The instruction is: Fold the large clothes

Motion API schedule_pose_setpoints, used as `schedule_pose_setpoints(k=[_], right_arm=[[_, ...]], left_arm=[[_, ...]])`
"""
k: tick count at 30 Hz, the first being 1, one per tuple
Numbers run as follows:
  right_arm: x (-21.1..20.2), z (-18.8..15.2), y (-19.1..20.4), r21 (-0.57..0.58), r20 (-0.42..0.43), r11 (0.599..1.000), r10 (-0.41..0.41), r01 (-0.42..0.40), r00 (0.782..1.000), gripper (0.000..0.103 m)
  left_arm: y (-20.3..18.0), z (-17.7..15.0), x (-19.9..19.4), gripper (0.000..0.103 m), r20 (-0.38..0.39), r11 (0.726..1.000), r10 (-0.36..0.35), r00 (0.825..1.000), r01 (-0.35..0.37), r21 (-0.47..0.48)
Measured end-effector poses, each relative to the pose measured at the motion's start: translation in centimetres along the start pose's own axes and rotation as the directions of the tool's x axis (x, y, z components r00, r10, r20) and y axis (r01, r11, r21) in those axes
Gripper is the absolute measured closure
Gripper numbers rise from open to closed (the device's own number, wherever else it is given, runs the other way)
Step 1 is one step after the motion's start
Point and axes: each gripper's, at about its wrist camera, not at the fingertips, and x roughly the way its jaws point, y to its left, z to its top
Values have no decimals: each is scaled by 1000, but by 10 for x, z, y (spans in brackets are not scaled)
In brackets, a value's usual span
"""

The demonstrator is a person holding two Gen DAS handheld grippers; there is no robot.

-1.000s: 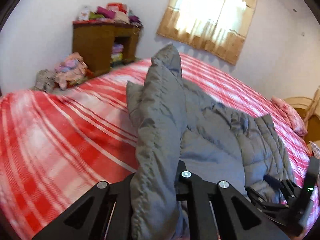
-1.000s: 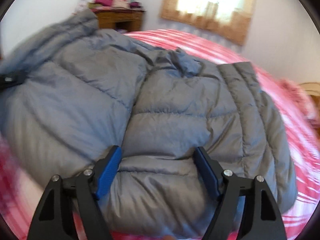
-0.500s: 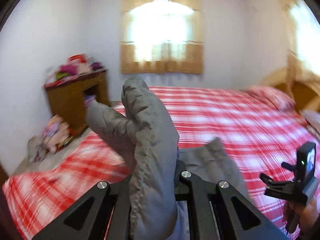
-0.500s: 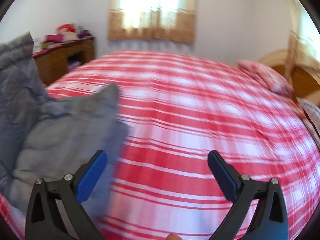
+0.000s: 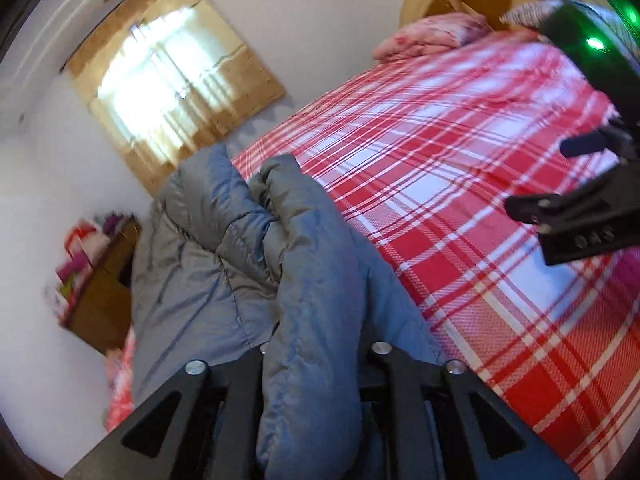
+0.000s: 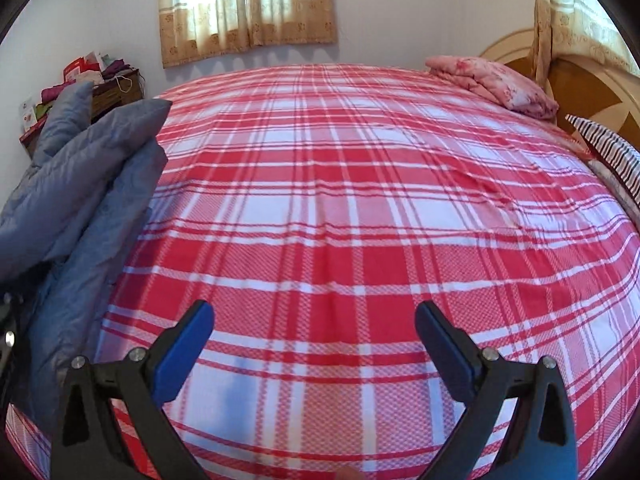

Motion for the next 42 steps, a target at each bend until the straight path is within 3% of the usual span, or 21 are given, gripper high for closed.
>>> schedule_pose_setpoints(k=[1, 3, 5, 6, 7, 10, 13, 15, 16, 18, 20, 22, 24, 25, 27, 32, 37, 42], right_arm=[[0, 1, 0, 2, -3, 1000, 3, -3, 1000, 1], [0, 5, 0, -6, 1, 1000, 0, 0, 1000, 1], [-4, 13, 2, -19, 13, 1000, -7, 7, 1000, 1], [-7, 18, 3, -23, 21, 1000, -12, 12, 1000, 1], [-9, 23, 3, -26, 28, 1000, -14, 14, 1000, 1], [-21, 43, 8, -29, 57, 1000, -6, 8, 998, 2], [-39, 74, 29, -51, 79, 997, 56, -53, 995, 11], [-56, 99, 57, -83, 98, 989, 128, -120, 987, 11], [-62, 108, 69, -101, 105, 986, 144, -133, 984, 12], [-72, 132, 101, -126, 107, 981, 163, -149, 981, 17], [-76, 154, 138, -147, 90, 976, 174, -160, 981, 24], [-68, 167, 167, -144, 56, 971, 200, -190, 978, 27], [-57, 171, 197, -160, 44, 969, 196, -187, 980, 35], [-49, 169, 210, -171, 43, 966, 203, -193, 978, 36], [-28, 160, 222, -160, 26, 970, 190, -184, 981, 51], [12, 105, 204, -152, 16, 985, 83, -80, 996, 52], [24, 73, 161, -84, 61, 993, 90, -85, 994, 52], [38, 68, 145, -43, 73, 993, 109, -107, 991, 48]], left_arm=[[-1, 3, -9, 84, 13, 1000, 21, 1000, -22, 21], [3, 8, -33, 68, 62, 998, 52, 997, -54, 42], [10, 14, -60, 17, 126, 998, 58, 990, -62, 31], [15, 16, -76, 6, 166, 998, 53, 985, -56, 14], [23, 17, -91, 1, 201, 999, 49, 978, -49, -3], [53, 21, -120, 1, 252, 998, 43, 967, -29, -59], [103, 13, -107, 1, 195, 978, 90, 977, -49, -204], [149, 0, -76, 1, 73, 936, 162, 984, -130, -329], [175, -9, -56, 1, -10, 897, 196, 981, -184, -401], [218, -30, -22, 1, -156, 810, 244, 957, -289, -509], [257, -54, 13, 1, -293, 695, 254, 922, -385, -608], [275, -70, 33, 1, -325, 620, 220, 920, -389, -682], [280, -74, 49, 1, -322, 577, 192, 927, -372, -727], [279, -75, 54, 1, -307, 572, 183, 934, -355, -739], [271, -70, 61, 1, -274, 590, 166, 947, -318, -742], [244, -49, 74, 1, -157, 658, 94, 983, -180, -731], [192, -33, 102, 1, -162, 748, 30, 986, -130, -651], [169, -26, 118, 1, -181, 773, 56, 982, -158, -614]])
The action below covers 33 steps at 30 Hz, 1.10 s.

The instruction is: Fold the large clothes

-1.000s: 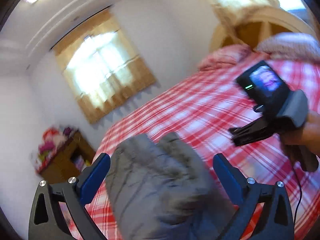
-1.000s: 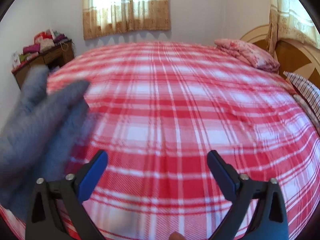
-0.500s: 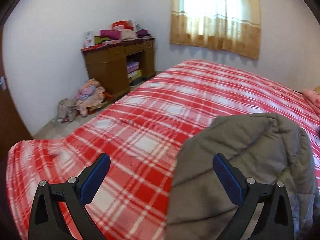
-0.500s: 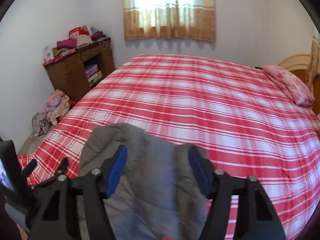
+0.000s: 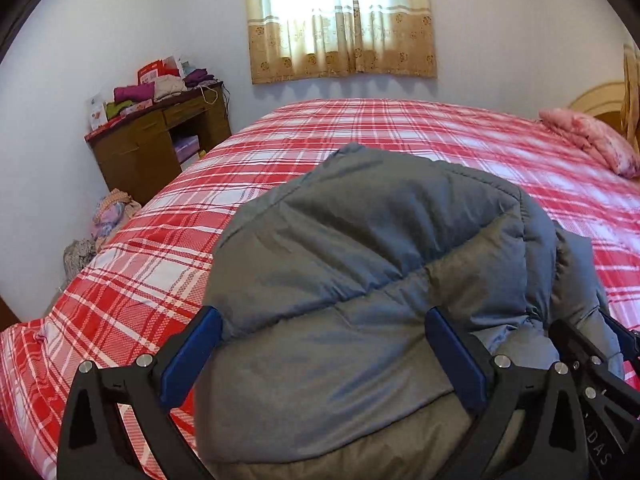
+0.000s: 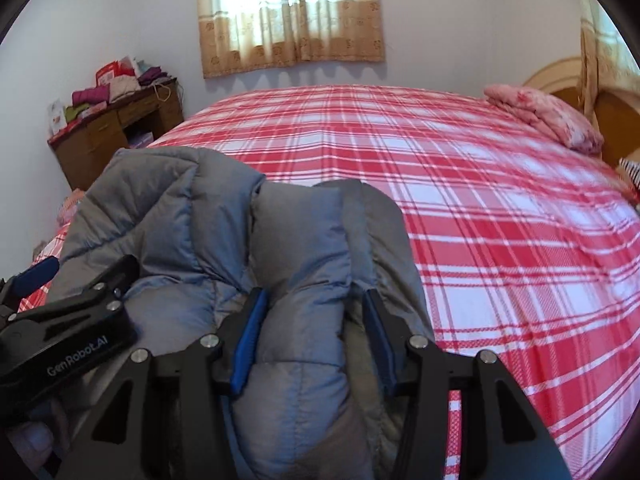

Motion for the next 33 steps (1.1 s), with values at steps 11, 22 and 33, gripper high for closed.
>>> schedule_pose_setpoints(k=[11, 22, 33], right_arm=[[9, -15, -4, 10, 5, 1000, 28, -28, 1000, 43], [19, -18, -6, 16, -35, 999, 32, -32, 999, 40], [29, -18, -8, 16, -82, 999, 31, -30, 996, 38]], left_arm=[[-4, -14, 13, 1, 17, 1000, 3, 1000, -2, -11], [-3, -16, 23, 1, -29, 1000, -12, 1000, 12, -12], [-11, -14, 34, 1, -84, 1000, 8, 996, -6, 24]])
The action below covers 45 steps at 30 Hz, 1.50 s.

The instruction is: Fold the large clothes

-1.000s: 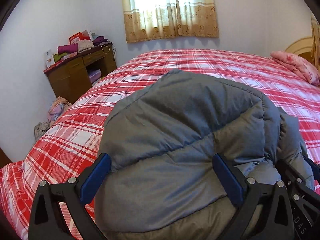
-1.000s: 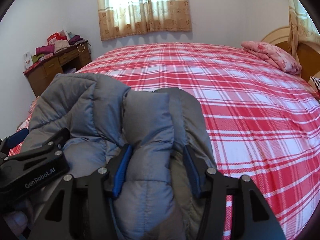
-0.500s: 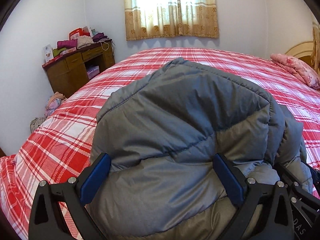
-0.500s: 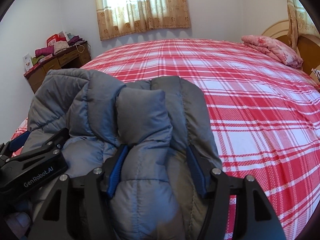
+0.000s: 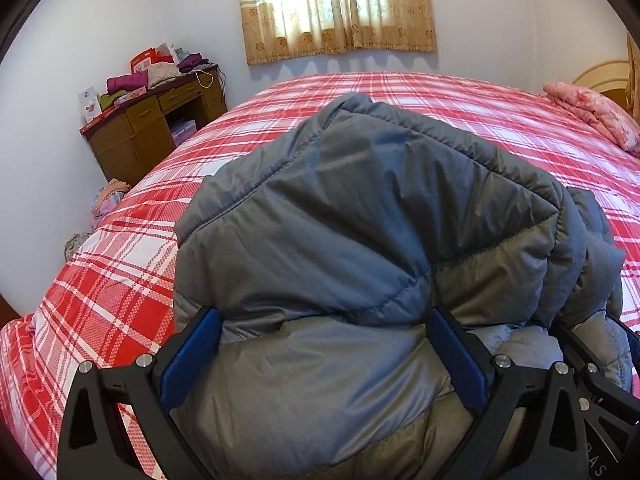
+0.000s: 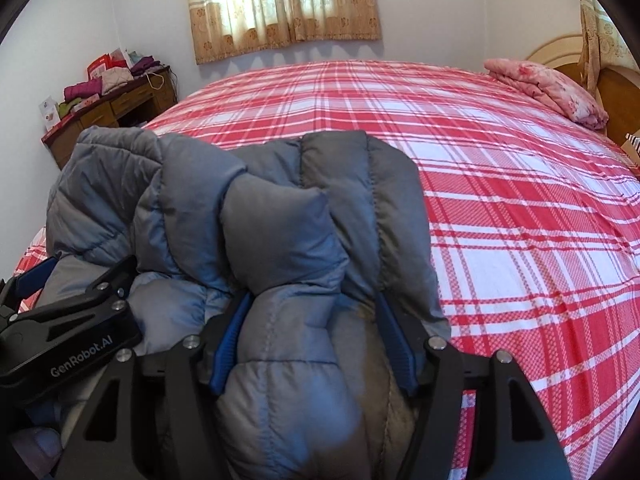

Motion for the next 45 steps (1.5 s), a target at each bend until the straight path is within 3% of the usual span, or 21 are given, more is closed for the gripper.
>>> schedule_pose_setpoints(k=[20, 28, 30, 32, 34, 37, 38, 40, 45], right_arm=[[5, 0, 3, -25, -30, 999, -29, 28, 999, 35], [-4, 9, -2, -14, -55, 1000, 1, -2, 999, 35], [-34, 24, -4, -7, 45, 1000, -12, 13, 999, 35], [-56, 41, -1, -2, 138, 999, -31, 32, 990, 33], [-57, 60, 4, -1, 170, 1000, -20, 20, 985, 33], [-17, 74, 1, 12, 100, 999, -48, 47, 994, 46], [0, 71, -4, 18, 67, 998, -69, 68, 995, 60], [21, 60, -16, 22, 20, 997, -79, 79, 997, 62], [26, 48, -37, 68, 13, 996, -57, 56, 998, 62]], left_arm=[[-7, 0, 13, 1, -45, 999, 19, 999, -18, 32], [0, 7, 8, 1, -73, 1000, -3, 997, 5, 23], [9, 17, -9, 1, -38, 1000, -14, 999, 13, -10], [19, 36, -30, 1, 59, 999, -17, 998, 20, -40], [20, 50, -34, 1, 101, 999, -20, 995, 25, -47], [7, 58, -9, 1, 72, 1000, 4, 997, -5, 5], [-2, 53, 3, 1, 45, 999, 4, 999, -6, 43], [-12, 45, 9, 1, 46, 996, 19, 999, -23, 82], [-31, 35, 9, 1, 84, 994, 10, 996, -20, 108]])
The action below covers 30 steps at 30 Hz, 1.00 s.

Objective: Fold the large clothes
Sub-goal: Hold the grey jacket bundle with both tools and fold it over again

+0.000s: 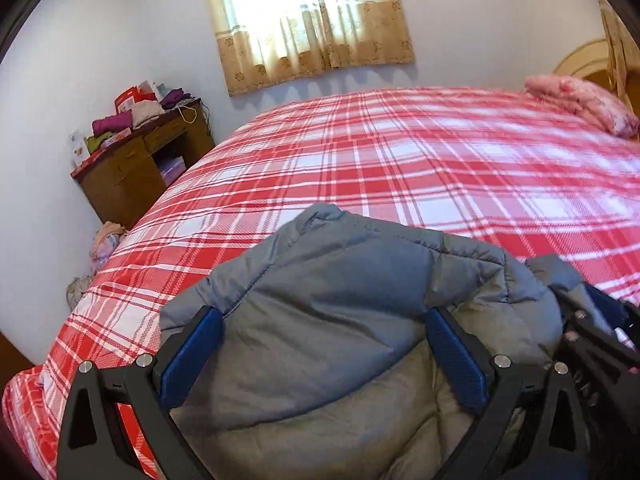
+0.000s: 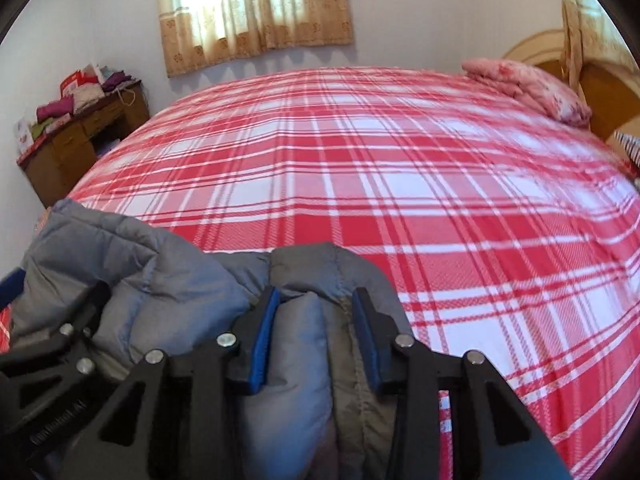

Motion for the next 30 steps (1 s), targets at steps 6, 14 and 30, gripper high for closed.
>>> schedule_pose_setpoints(k=[6, 14, 30], right_arm=[[4, -2, 8, -32, -26, 999, -24, 24, 999, 62], [13, -3, 16, -72, -64, 996, -65, 61, 996, 61], [16, -4, 24, -116, -71, 987, -119, 111, 990, 61]], left_arm=[[2, -4, 12, 1, -27, 1000, -16, 1000, 15, -17], [-10, -7, 22, 1, -81, 1000, 9, 997, -7, 22], [-16, -7, 31, 1, -119, 998, 32, 992, -26, 50]])
